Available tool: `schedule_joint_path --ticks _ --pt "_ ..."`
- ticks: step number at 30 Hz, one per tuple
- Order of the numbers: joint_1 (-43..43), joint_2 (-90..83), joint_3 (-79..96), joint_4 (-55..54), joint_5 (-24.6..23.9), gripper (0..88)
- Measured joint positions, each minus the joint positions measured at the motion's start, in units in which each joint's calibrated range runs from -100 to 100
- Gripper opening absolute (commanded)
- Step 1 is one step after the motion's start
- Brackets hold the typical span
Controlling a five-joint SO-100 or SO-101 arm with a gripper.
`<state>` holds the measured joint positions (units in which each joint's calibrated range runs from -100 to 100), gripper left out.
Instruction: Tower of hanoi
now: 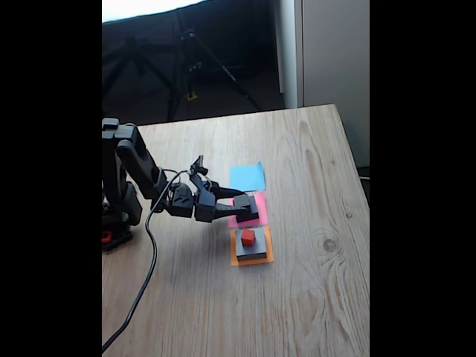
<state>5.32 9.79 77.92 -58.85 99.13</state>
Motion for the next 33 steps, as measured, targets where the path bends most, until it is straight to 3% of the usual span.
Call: schedule_joint_path --ticks 5,19,22,24,33 --pt "0.0 -1.2 -0.5 2.3 0.0 19.5" --pt "-2.9 -20.7 -0.3 23.0 0.0 24.7" --pt "-3.6 -25.7 -0.4 28.7 0.0 19.8" --pt "-3.9 -28.6 -0.6 32.5 0.0 0.3" --pt "-3.9 -39.5 -5.0 49.8 0.0 0.3"
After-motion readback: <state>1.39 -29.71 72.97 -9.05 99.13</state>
